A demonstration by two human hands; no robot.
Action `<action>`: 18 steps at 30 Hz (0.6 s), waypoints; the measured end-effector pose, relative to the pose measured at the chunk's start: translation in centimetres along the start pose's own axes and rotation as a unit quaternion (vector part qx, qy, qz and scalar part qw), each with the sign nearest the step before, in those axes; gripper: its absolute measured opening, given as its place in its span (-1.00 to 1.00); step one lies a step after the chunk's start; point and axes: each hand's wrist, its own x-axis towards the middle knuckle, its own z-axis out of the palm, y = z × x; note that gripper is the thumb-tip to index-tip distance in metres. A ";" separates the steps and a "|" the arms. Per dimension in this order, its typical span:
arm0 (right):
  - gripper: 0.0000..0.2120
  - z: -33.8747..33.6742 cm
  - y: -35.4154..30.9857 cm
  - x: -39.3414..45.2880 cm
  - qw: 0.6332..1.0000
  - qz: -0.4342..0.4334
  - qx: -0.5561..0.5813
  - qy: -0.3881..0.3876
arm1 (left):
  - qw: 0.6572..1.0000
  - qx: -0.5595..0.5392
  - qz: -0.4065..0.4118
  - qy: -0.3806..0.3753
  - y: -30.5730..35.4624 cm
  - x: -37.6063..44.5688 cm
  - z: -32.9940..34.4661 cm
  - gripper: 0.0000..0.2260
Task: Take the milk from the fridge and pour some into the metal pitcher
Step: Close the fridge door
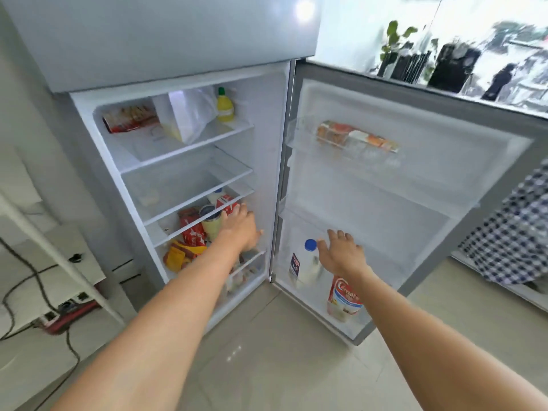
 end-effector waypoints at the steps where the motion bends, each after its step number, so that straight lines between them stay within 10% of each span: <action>1: -0.47 -1.8 -0.2 -0.9 1.000 -0.001 0.001 0.011 | 1.000 0.004 0.001 0.009 0.3 -1.1 -1.9 -0.40; 18: -0.44 -24.1 6.7 -8.5 0.986 0.018 0.007 0.163 | 0.993 0.021 0.025 0.117 9.3 -10.5 -21.0 -0.37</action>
